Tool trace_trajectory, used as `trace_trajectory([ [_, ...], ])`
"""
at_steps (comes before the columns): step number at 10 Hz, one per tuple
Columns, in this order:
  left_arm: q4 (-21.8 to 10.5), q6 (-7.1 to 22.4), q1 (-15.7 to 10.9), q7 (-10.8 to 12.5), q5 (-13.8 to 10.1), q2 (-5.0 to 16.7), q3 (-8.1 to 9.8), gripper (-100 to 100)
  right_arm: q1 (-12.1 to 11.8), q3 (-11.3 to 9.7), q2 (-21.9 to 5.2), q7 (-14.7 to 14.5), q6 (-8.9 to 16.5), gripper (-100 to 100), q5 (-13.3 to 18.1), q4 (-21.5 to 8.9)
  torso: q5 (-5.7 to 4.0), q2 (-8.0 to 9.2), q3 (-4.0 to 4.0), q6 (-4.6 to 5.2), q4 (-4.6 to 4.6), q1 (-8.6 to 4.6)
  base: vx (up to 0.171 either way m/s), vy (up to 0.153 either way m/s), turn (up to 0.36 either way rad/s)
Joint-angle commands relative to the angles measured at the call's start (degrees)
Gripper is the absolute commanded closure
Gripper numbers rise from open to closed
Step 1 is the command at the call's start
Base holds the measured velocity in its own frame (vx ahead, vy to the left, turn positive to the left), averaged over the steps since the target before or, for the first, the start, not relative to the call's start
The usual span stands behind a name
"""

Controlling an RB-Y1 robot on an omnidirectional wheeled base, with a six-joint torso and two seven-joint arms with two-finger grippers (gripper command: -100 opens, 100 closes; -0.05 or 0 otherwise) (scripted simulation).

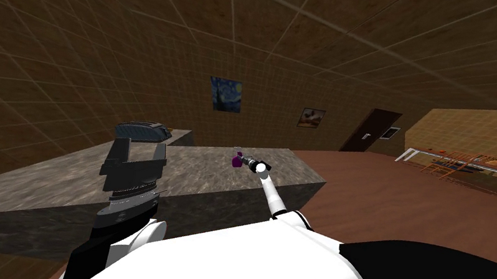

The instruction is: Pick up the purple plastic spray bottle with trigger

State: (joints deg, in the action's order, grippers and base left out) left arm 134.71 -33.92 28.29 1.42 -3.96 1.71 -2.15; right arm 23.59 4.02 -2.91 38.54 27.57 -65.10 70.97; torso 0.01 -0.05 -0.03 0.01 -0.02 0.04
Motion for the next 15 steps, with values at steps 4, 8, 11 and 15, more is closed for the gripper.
trace_trajectory([
  [4, 0.0, 0.0, 0.0, 0.0, 0.0, 0.0, 0.0, 0, 5.7, 0.1, 3.5, -6.8, 1.7, -100, -3.1, -6.5, 0.0, 0.02, 0.01, -0.01, 0.0, -0.01, 0.007, 0.003, -0.158],
  [8, 0.0, 0.0, 0.0, 0.0, 0.0, 0.0, 0.0, 0, 5.4, 0.1, 3.4, -7.4, 1.8, 100, -2.9, -6.4, 0.0, 0.04, 0.02, 0.0, 0.01, -0.03, 0.003, 0.003, -0.025],
  [11, 0.0, 0.0, 0.0, 0.0, 0.0, 0.0, 0.0, 0, 5.5, 0.0, 3.4, -7.5, 1.9, 100, -2.9, -6.3, -0.08, -0.07, -0.08, 0.06, -0.08, -0.13, 0.0, 0.0, 0.0],
  [15, 0.0, 0.0, 0.0, 0.0, 0.0, 0.0, -0.01, 0, 0.8, 0.1, 0.1, -3.1, 0.2, 100, -0.3, -1.0, -0.09, -0.03, -0.11, 0.02, -0.18, -0.15, -0.003, -0.004, 0.163],
])
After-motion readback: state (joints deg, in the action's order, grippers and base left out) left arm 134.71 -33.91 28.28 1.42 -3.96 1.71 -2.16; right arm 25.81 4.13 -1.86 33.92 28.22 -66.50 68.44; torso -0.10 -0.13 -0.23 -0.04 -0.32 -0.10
